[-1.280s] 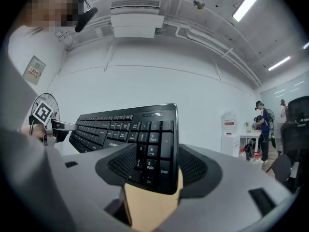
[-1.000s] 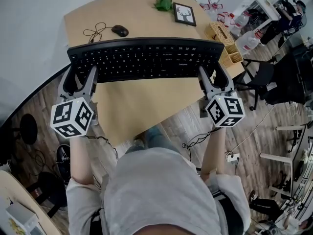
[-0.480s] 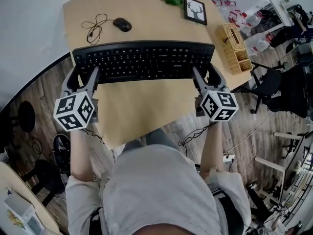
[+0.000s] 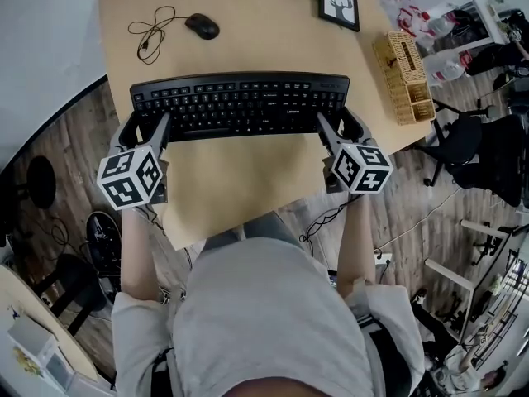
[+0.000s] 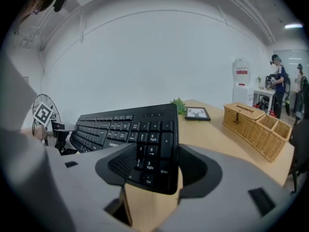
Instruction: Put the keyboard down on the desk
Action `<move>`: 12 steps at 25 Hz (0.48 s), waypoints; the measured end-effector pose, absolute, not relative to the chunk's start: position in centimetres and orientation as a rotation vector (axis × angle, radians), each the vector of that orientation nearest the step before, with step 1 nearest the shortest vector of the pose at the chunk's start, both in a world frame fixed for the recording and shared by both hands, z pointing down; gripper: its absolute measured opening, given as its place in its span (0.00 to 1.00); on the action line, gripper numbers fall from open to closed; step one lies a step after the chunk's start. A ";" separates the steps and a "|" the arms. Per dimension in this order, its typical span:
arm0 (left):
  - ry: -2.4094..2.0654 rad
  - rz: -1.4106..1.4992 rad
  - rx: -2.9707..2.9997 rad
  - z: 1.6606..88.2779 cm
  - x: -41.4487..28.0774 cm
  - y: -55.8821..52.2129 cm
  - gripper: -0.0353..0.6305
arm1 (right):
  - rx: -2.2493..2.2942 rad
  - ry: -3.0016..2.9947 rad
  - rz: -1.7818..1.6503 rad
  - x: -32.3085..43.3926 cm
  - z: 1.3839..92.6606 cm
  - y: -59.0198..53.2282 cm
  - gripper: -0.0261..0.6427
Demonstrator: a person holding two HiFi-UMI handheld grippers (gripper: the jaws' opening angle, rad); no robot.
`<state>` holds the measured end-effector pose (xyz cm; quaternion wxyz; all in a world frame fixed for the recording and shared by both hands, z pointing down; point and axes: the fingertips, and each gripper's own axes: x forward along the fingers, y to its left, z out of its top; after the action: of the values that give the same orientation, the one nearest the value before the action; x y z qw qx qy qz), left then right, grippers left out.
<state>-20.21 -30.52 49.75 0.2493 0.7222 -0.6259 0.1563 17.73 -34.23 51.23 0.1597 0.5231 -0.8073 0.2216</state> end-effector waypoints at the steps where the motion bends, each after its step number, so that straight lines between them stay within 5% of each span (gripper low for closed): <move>1: -1.701 0.437 1.955 50.3 -20.1 -30.6 0.49 | 1.484 -2.298 0.653 17.8 51.9 -34.4 0.42; 12: -1.631 0.490 1.804 56.8 -19.9 -31.2 0.50 | 1.368 -2.210 0.745 17.9 57.4 -36.5 0.42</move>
<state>-19.89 -31.17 56.85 0.3245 0.6879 -0.6218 0.1867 17.87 -36.47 57.37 0.2170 0.4939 -0.7979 0.2690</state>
